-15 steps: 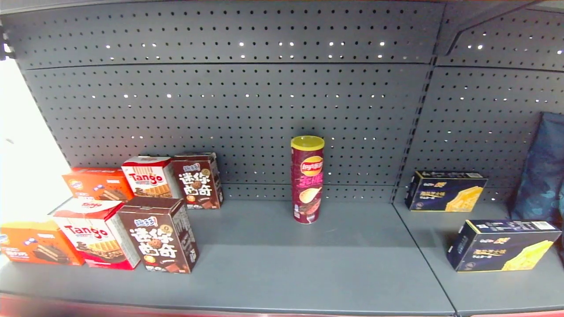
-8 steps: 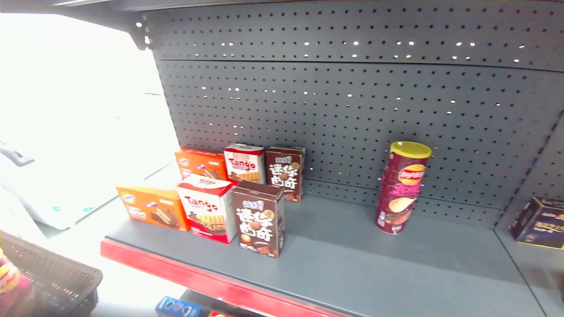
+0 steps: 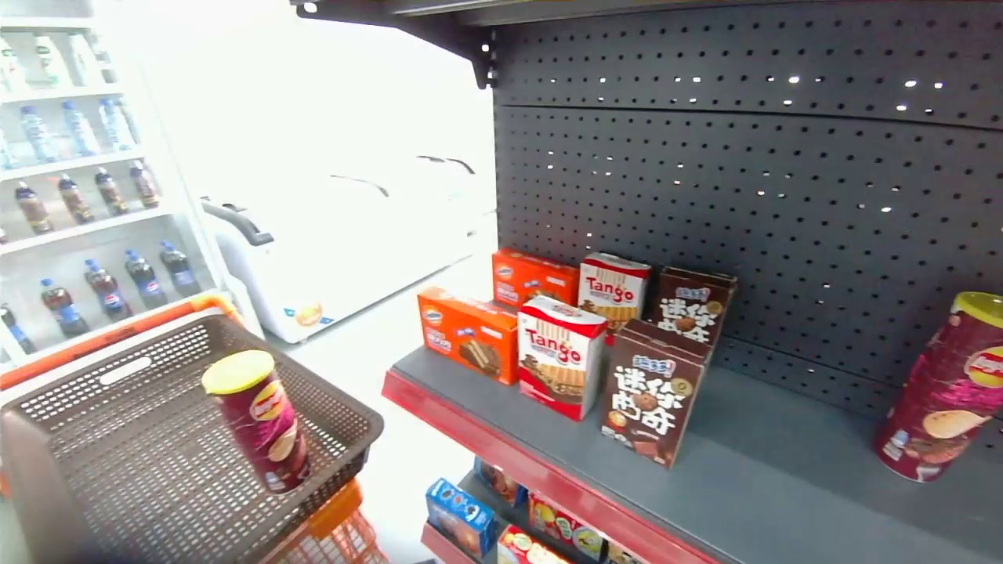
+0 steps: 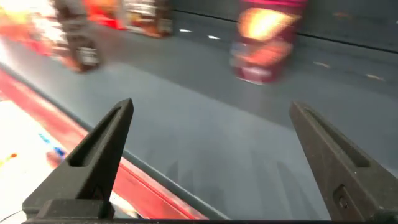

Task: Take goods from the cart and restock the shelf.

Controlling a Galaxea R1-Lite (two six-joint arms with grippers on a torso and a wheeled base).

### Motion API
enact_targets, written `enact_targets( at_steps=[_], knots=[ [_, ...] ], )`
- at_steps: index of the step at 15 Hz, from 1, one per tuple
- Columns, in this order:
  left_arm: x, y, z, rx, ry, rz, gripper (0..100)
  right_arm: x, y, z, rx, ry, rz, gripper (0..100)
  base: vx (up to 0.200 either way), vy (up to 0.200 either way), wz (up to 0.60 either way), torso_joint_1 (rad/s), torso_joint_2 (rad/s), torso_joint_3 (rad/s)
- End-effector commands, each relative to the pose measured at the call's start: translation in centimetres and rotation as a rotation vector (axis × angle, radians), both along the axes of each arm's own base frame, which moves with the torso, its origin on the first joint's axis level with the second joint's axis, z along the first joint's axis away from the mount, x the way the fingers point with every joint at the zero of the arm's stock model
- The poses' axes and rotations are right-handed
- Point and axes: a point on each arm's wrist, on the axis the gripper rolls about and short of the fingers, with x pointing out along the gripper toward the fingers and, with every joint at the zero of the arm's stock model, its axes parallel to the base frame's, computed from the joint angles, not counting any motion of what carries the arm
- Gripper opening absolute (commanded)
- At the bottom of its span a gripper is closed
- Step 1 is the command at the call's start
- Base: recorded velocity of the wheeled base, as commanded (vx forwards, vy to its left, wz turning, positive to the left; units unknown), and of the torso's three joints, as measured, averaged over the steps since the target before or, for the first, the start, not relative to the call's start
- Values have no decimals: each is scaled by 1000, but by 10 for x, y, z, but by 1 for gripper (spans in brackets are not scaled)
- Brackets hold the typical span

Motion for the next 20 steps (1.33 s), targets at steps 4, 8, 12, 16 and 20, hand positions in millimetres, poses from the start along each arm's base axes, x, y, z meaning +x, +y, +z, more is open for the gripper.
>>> enact_targets(
  at_steps=[4, 8, 12, 16, 20],
  knots=[
    [0, 0, 0, 6, 0, -5, 100, 0, 0, -1, 3, 3, 1, 100, 0, 0, 150, 2, 1, 1],
    [-2, 1, 57, 36, -21, -23, 100, 0, 0, 0, 3, 0, -1, 100, 0, 0, 0, 0, 0, 0],
    [57, -1, 121, 51, 222, -25, 100, 0, 0, 0, 3, 2, -1, 100, 0, 0, 0, 0, 0, 0],
    [110, -5, 117, 156, 394, -60, 100, 0, 0, 0, 3, 2, 1, 100, 0, 0, 0, 0, 0, 0],
    [167, -15, 100, 168, 515, -116, 100, 0, 0, -1, 3, 3, -1, 100, 0, 0, 0, 0, 0, 0]
  ],
)
